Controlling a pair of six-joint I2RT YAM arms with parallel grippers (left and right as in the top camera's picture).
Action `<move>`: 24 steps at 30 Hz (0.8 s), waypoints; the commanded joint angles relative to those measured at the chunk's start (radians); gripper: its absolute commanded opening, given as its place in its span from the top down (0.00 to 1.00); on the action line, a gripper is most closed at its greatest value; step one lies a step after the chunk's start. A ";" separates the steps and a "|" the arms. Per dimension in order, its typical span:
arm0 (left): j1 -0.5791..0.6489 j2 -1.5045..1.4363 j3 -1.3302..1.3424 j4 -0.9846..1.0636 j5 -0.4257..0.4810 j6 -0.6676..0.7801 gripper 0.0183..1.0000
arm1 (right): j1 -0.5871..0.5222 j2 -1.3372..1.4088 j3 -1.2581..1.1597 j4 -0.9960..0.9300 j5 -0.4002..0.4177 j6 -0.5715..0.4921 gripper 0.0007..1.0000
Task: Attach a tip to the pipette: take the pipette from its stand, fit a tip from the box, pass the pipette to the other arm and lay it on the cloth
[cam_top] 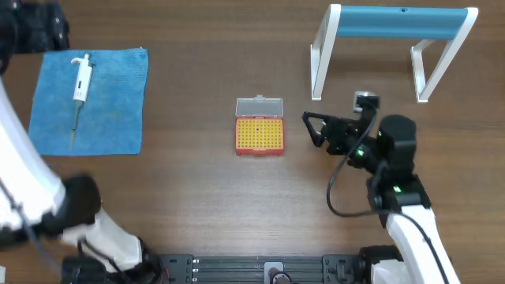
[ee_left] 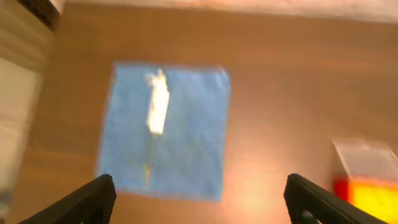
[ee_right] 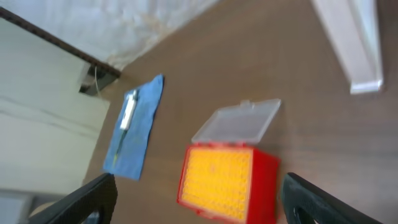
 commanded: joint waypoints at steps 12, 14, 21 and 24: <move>-0.062 -1.307 -1.562 0.324 0.097 -0.417 0.12 | -0.013 -0.521 -0.064 -0.358 0.300 -0.454 0.14; -0.062 -1.328 -1.595 0.350 0.097 -0.417 0.12 | -0.013 -0.519 -0.064 -0.370 0.353 -0.454 0.14; -0.062 -1.326 -1.600 0.349 0.096 -0.416 0.12 | -0.013 -0.519 -0.064 -0.532 0.356 -0.454 0.14; -0.062 -1.326 -1.600 0.348 0.096 -0.416 0.12 | -0.013 -0.519 -0.064 -0.602 0.356 -0.454 0.14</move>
